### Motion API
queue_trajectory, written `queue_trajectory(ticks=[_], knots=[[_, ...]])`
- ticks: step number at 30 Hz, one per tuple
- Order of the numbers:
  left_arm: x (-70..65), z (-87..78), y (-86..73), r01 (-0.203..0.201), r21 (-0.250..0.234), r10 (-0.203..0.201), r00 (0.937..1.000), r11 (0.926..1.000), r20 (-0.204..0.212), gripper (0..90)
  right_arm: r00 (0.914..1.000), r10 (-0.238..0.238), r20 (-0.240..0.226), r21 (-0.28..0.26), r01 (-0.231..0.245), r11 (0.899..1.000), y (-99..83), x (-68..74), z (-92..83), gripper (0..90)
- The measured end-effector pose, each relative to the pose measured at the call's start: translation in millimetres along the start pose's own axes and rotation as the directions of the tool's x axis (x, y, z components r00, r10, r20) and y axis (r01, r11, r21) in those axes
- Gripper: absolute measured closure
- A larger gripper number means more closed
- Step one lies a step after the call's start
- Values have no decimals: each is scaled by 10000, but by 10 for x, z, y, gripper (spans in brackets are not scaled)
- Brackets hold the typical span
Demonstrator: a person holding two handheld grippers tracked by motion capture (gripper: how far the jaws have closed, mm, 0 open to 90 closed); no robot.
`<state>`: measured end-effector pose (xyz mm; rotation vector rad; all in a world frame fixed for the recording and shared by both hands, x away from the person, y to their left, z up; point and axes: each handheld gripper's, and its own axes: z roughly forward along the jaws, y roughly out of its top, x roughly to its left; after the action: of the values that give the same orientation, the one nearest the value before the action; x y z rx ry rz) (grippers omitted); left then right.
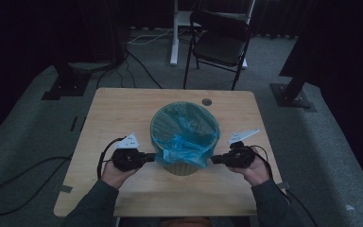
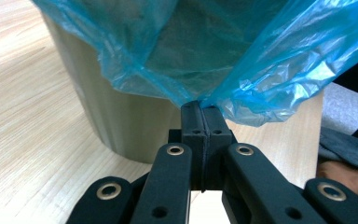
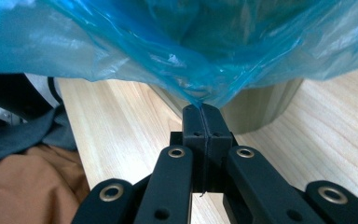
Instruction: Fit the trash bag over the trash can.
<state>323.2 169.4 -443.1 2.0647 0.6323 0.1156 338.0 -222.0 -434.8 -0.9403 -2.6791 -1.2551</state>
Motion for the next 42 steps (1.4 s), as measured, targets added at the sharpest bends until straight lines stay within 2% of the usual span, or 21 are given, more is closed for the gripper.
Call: queue_trajectory(ticks=[5, 8, 12, 17, 23, 24, 26, 30, 34, 37, 42], knots=[[19, 31, -37, 105, 277, -101, 9999, 9996, -136, 900, 9999, -42, 149, 312, 37, 9995, -7, -5, 56, 900], [68, 60, -77, 288, 516, -272, 9991, 9983, -316, 900, 9998, 11, 221, 269, -17, 9996, 1, -22, 47, 900], [156, 74, -122, 699, 664, -661, 9962, 9953, -572, 900, 9987, 83, 495, 461, -106, 9989, -12, -56, 57, 900], [298, 1, -180, 1379, 342, -1351, 9881, 9899, -736, 900, 9954, 582, 760, 405, -614, 9973, -80, -172, 44, 900], [358, -35, -199, 1690, 197, -1670, 9829, 9854, -775, 897, 9943, 660, 835, 429, -697, 9966, -99, -205, 13, 900], [352, -49, -192, 1715, 95, -1703, 9823, 9851, -778, 864, 9942, 655, 855, 413, -692, 9967, -97, -200, 12, 900], [347, -102, -180, 1727, -161, -1734, 9823, 9848, -703, 781, 9948, 510, 878, 225, -532, 9983, -91, -180, -16, 884], [334, -247, -161, 1681, -692, -1725, 9829, 9833, -637, 654, 9969, 309, 723, -229, -293, 9993, -73, -148, -137, 746], [312, -366, -142, 1563, -1149, -1642, 9844, 9810, -627, 600, 9975, 72, 698, -758, -19, 9971, -36, -105, -295, 678], [304, -424, -121, 1479, -1327, -1566, 9860, 9800, -570, 575, 9989, -75, 457, -1149, 127, 9933, -4, -75, -376, 652], [304, -479, -124, 1476, -1446, -1520, 9882, 9784, -196, 525, 9993, -358, 88, -1428, 367, 9891, 39, -18, -385, 621]])
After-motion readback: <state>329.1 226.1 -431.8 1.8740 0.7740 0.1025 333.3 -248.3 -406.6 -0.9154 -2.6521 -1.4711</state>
